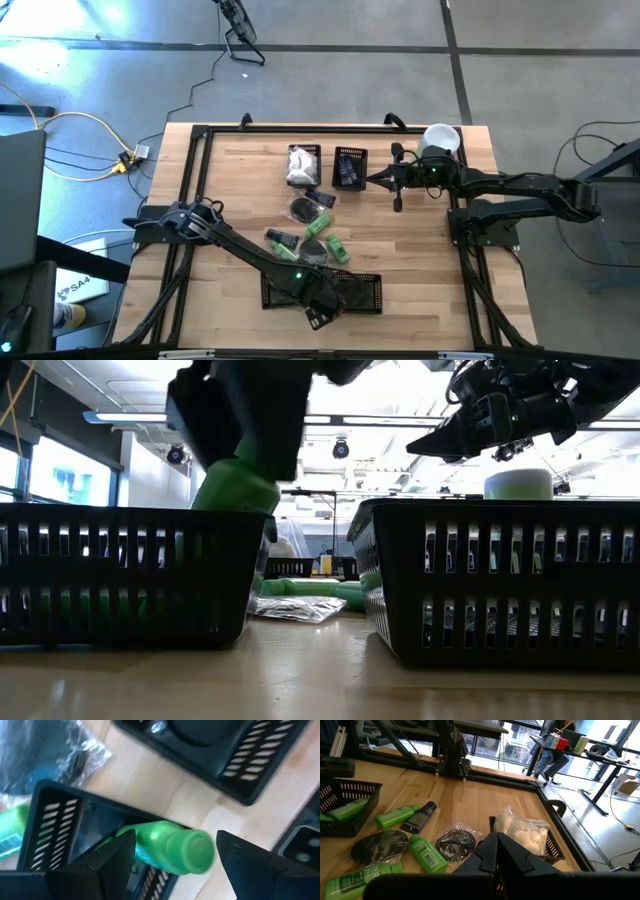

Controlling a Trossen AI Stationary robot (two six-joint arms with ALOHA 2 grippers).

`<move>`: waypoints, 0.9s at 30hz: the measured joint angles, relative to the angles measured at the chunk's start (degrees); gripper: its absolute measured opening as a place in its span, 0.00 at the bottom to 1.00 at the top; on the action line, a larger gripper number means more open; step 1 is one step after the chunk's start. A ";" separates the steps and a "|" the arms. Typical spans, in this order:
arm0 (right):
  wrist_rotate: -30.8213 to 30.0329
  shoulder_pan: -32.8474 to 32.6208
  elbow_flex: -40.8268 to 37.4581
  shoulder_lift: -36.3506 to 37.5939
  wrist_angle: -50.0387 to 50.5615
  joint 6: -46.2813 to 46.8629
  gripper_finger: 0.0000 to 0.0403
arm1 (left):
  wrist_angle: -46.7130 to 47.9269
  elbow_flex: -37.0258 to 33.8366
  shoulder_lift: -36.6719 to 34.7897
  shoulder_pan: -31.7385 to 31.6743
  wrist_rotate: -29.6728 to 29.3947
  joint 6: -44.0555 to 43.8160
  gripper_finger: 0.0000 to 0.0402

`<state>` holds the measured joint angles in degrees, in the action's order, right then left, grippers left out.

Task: Pick & Place Travel size toiletries
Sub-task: Put the green shampoo into the bottom left black bin

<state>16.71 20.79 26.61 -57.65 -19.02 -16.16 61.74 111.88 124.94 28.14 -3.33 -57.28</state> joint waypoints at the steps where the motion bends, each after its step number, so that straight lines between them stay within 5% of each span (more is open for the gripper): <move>1: 0.00 0.01 0.00 0.00 0.01 0.00 0.01 | -0.09 0.10 -0.07 0.00 0.00 -0.04 0.67; 8: 0.00 0.01 0.00 0.00 -0.01 -0.02 0.01 | 0.14 0.10 -0.15 0.00 0.00 -0.20 0.65; 20: 0.00 -0.01 0.00 0.00 -0.03 -0.02 0.01 | 0.06 0.10 -0.16 -0.02 -0.04 -0.22 0.36; 27: 0.00 0.01 0.00 0.00 -0.03 -0.02 0.01 | 0.28 0.10 -0.16 -0.02 1.34 -0.16 0.31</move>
<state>16.71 20.80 26.61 -57.65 -19.05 -16.19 62.02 111.98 124.79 28.12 -1.99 -57.43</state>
